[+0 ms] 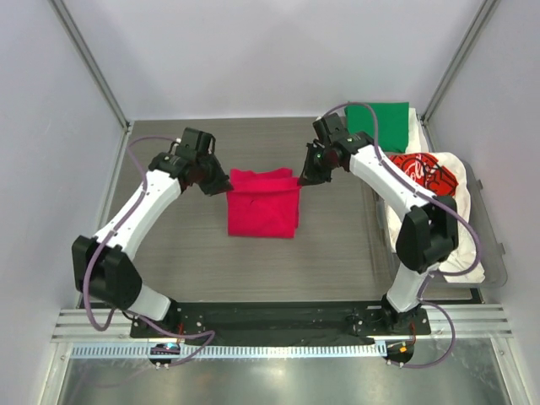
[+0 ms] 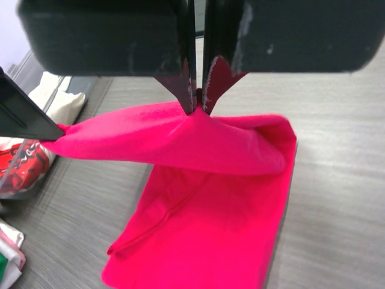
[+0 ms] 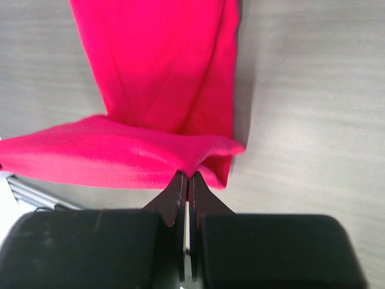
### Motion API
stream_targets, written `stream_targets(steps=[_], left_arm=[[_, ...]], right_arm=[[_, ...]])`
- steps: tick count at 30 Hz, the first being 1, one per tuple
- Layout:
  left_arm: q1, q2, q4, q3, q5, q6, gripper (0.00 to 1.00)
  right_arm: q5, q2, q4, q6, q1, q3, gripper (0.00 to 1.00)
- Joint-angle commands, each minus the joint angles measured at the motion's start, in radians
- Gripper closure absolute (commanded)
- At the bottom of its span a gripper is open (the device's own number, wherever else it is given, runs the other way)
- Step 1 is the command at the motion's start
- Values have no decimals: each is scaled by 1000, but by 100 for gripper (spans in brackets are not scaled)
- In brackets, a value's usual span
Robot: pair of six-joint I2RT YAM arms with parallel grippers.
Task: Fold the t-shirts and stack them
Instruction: Fold the tshirt
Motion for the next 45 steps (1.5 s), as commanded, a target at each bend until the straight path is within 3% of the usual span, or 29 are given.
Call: stream_targets(steps=[1, 14, 15, 17, 18, 19, 20, 21, 23, 25, 26, 27, 30, 34, 40, 45], left_arm=[[35, 78, 13, 80, 28, 61, 100], [154, 511, 5, 411, 130, 102, 96], [171, 591, 23, 442, 148, 108, 91], [190, 699, -14, 639, 185, 122, 82], [211, 836, -98, 728, 243, 138, 64], [219, 892, -140, 835, 277, 147, 57], [229, 952, -188, 1011, 292, 156, 54], [228, 1015, -279, 1098, 292, 165, 50], [228, 1008, -346, 1163, 280, 197, 48], [226, 859, -288, 1038, 254, 204, 46], [226, 798, -236, 837, 233, 191, 46], [226, 731, -149, 756, 222, 184, 45], [226, 551, -111, 527, 210, 185, 45], [223, 344, -92, 272, 222, 202, 47], [213, 4, -59, -96, 237, 220, 49], [213, -200, -114, -224, 226, 239, 49]], right_arm=[[-11, 76, -32, -62, -40, 112, 99], [-113, 490, -81, -85, -128, 533, 99], [-122, 516, -86, -78, -140, 607, 93], [-136, 611, -83, -65, -154, 696, 68], [-169, 643, -85, -58, -166, 798, 36], [-182, 688, -85, -56, -169, 836, 22], [-189, 691, -86, -53, -171, 859, 15], [-192, 677, -91, -59, -171, 836, 14], [-185, 565, -65, -70, -165, 732, 14], [-174, 465, 48, -64, -157, 479, 14], [-177, 364, 96, -55, -152, 390, 14], [-182, 326, 169, -41, -148, 241, 15], [-180, 210, 251, -18, -114, 30, 16], [-160, 160, 302, -2, -60, -124, 20], [-101, 189, 365, 13, 19, -239, 40], [-61, 191, 383, 71, 114, -270, 45]])
